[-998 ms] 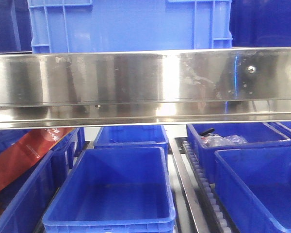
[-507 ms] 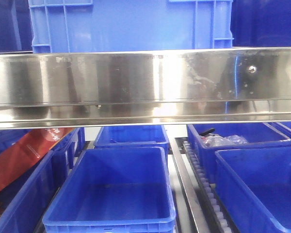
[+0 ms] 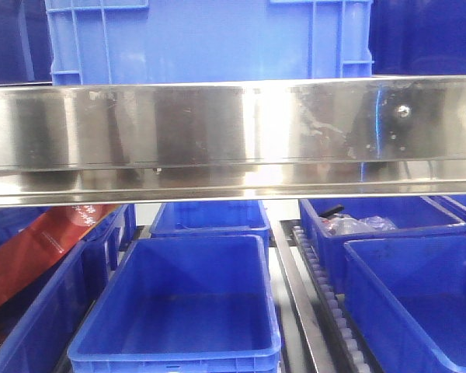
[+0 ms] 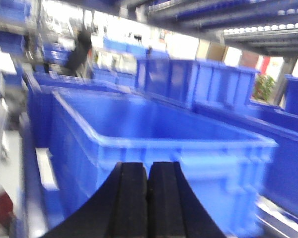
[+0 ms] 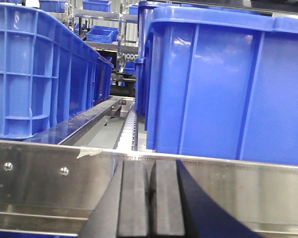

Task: Place cylindrical capacitor in blue bin on shelf

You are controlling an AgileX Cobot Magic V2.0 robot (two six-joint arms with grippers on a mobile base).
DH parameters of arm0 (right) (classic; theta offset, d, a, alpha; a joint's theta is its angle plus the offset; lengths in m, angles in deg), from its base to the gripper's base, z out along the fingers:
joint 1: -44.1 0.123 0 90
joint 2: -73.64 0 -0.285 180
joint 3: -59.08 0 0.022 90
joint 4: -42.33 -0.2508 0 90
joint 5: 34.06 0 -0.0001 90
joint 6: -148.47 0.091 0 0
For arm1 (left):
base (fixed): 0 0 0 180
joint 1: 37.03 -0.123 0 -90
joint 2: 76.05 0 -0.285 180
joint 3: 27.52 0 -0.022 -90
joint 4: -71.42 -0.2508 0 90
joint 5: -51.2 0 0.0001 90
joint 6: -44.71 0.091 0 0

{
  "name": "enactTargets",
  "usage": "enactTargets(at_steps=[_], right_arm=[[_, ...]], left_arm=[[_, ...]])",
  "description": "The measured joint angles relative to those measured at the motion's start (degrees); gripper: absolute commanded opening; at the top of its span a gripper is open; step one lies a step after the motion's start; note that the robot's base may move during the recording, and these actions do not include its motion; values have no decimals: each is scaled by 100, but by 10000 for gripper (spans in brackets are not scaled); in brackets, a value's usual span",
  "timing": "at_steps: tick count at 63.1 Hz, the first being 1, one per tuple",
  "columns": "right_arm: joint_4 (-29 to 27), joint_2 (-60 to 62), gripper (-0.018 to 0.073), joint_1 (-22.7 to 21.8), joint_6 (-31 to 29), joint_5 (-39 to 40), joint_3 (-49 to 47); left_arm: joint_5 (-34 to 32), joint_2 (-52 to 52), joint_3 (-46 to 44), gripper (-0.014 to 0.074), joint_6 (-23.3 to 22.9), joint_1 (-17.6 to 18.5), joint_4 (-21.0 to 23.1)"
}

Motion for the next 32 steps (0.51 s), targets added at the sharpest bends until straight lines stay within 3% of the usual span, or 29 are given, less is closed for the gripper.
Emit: enactTargets(at_steps=[4, 10, 19, 32], right_arm=[[0, 0, -154, 0, 0, 0, 0], [0, 0, -154, 0, 0, 0, 0], [0, 0, -154, 0, 0, 0, -2], [0, 0, -154, 0, 0, 0, -2]], left_arm=[[-299, 85, 170, -111, 90, -242, -487], [-422, 280, 548, -111, 121, -703, -721], [-414, 710, 1292, -111, 156, -1344, -816], [-95, 1560, 2057, -111, 166, -1718, -821]])
